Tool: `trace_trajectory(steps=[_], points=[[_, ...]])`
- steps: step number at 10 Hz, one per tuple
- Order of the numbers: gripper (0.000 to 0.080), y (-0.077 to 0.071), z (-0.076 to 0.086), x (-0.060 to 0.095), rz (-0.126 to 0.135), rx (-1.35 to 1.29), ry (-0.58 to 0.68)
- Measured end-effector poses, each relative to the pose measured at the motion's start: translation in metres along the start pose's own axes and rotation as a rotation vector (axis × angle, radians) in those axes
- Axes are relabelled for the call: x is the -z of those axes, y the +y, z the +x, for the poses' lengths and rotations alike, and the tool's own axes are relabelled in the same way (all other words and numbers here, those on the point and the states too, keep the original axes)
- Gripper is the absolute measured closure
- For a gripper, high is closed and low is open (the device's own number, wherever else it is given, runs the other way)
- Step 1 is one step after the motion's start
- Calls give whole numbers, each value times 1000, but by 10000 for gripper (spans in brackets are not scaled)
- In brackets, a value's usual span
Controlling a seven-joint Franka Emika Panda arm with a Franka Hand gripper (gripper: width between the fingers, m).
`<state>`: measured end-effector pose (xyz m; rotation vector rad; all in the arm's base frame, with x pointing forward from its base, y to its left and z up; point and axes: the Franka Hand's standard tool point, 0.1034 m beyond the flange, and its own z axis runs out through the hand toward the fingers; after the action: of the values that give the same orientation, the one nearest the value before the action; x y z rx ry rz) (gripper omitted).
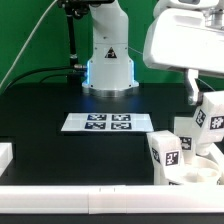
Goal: Assemble stool
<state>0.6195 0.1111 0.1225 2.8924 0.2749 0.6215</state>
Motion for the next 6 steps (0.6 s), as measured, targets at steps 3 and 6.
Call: trace_trajectory(steps=[3,6], points=[[475,-2,5,1,-6,36,18],[475,-7,0,-8,-8,52,29]])
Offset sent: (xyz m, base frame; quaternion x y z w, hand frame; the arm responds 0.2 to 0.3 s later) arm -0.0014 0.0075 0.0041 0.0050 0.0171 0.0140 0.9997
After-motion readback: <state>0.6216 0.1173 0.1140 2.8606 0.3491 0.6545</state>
